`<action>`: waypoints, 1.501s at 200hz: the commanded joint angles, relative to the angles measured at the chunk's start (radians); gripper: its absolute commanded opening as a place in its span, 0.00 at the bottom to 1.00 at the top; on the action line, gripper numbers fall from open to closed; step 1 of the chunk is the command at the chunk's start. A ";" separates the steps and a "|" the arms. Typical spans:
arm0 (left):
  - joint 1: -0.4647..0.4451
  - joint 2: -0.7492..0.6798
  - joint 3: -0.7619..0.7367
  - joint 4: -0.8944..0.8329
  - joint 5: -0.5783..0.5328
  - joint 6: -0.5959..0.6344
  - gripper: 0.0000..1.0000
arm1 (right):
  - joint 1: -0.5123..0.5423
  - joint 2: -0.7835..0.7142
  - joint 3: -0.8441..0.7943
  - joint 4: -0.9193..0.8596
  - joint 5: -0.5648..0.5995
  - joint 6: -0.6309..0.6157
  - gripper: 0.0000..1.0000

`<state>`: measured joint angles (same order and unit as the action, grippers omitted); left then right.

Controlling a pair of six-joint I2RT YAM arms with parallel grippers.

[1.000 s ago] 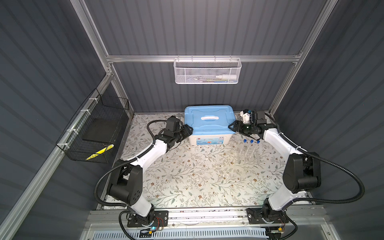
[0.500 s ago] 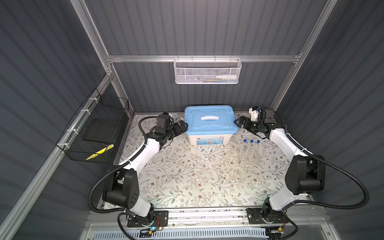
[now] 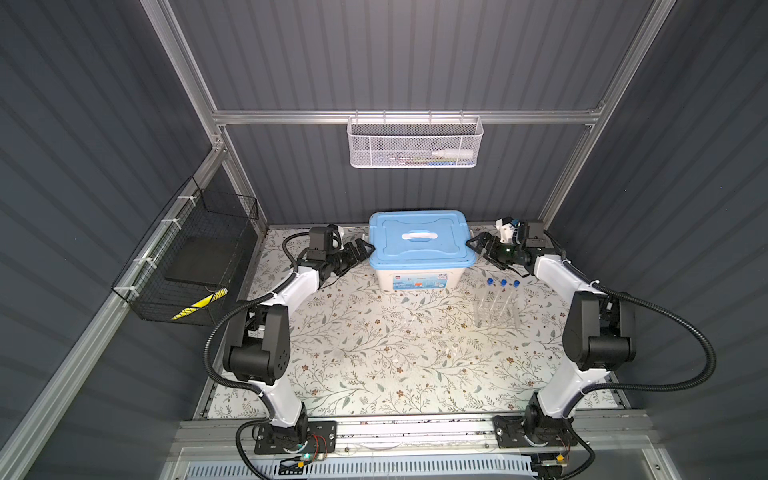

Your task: Organize the chemistry lab equipment

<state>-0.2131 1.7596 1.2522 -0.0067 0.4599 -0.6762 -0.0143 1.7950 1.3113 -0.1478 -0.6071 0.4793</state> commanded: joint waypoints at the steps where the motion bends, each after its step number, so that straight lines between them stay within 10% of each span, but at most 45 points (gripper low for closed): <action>1: 0.000 0.027 0.054 0.065 0.078 -0.017 1.00 | -0.004 0.024 0.026 0.032 -0.056 0.039 0.99; 300: -0.044 -0.006 0.145 0.085 0.120 -0.048 0.97 | 0.049 -0.006 0.112 -0.008 -0.110 0.001 0.87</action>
<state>-0.2276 1.7885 1.3560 0.0750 0.5499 -0.7334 0.0143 1.8336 1.3880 -0.1574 -0.6785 0.4931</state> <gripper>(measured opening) 0.974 0.870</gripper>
